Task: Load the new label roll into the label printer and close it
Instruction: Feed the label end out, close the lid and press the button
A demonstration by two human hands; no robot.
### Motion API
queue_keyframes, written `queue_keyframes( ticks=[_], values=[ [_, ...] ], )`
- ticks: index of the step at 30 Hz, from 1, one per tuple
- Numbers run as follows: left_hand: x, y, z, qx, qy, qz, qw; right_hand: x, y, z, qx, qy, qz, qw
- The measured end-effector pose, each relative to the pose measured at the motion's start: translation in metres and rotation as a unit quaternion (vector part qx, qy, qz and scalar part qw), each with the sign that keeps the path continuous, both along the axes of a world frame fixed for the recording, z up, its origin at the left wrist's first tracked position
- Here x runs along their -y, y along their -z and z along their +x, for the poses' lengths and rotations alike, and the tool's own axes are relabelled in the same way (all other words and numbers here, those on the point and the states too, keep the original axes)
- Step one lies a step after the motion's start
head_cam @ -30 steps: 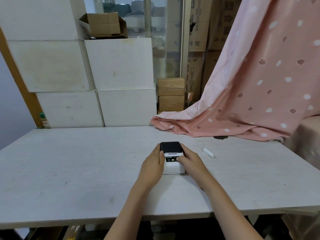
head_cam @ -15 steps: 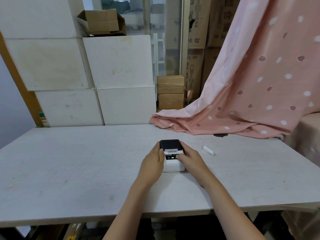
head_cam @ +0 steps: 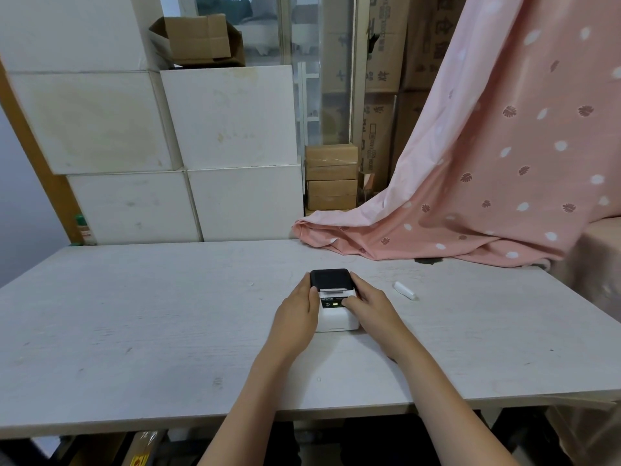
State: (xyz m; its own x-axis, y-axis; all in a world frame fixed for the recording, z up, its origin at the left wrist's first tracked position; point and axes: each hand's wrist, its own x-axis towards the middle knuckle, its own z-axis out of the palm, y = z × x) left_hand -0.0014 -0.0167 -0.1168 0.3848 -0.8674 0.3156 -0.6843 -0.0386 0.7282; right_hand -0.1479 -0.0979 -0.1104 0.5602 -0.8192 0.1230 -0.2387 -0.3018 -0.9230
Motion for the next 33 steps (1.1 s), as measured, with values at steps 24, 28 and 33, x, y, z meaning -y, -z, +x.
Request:
queue_keyframes(
  ticks=[24,28,33],
  values=[
    [0.0024,0.0028,0.0019,0.010,-0.001,0.002,1.000,-0.0021,-0.0029,0.0007,0.007,-0.002,0.008,1.000],
    [0.0031,0.0033,0.0028,0.009,-0.002,0.001,1.000,-0.0002,0.0000,0.0013,0.002,-0.003,0.001,1.000],
    [0.0064,0.0054,0.0049,0.011,-0.005,0.002,1.000,-0.0006,-0.0010,-0.0005,0.013,-0.001,0.007,1.000]
  ],
)
